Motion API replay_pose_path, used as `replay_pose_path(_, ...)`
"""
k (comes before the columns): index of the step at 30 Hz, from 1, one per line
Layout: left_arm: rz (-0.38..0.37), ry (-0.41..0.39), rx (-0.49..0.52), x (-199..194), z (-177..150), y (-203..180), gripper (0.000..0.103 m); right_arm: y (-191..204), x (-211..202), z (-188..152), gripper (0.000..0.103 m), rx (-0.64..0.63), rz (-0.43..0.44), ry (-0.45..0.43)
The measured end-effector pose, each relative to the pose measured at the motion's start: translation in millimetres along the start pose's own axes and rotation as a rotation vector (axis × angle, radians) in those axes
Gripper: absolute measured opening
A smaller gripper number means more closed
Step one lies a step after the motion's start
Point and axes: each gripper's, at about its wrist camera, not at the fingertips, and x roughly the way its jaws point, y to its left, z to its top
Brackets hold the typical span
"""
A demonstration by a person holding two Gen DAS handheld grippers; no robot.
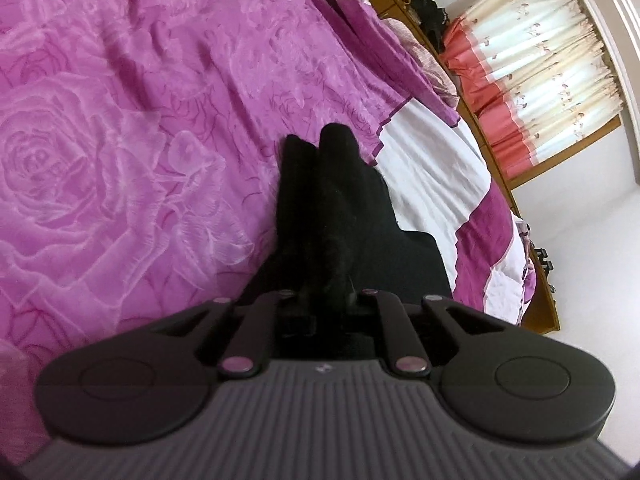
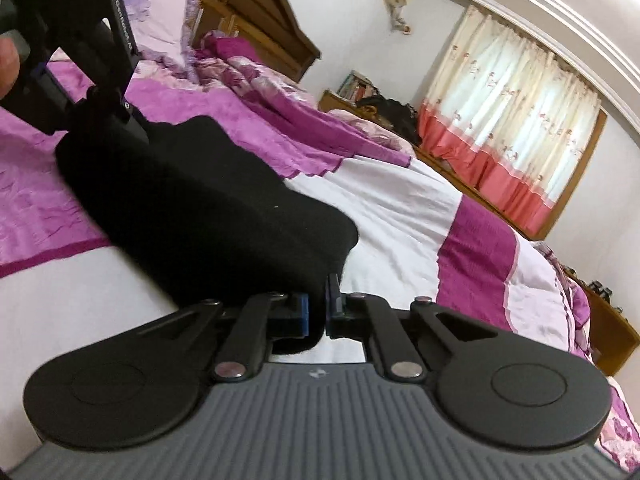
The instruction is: Fold small clothes
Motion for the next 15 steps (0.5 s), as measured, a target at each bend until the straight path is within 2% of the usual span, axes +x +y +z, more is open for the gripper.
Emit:
replay_pose_path(3, 0.037, -0.026, 0.046, 3, 3, -2, 0.011, 6, -12, -2, 0.006, -0.029, -0.011, 0.002)
replay_pose_path(7, 0.082, -0.003, 0.03, 9, 2, -2, 0.011, 25, -20, -5, 0.006, -0.114, -0.031, -0.001)
replay_pose_path(11, 0.114, -0.044, 0.164, 4, -3, -9, 0.011, 33, -20, -5, 0.006, -0.124, -0.039, 0.023)
replay_pose_path(15, 0.124, -0.056, 0.178, -4, -7, -8, 0.011, 30, -22, -3, 0.006, -0.129, -0.008, 0.023)
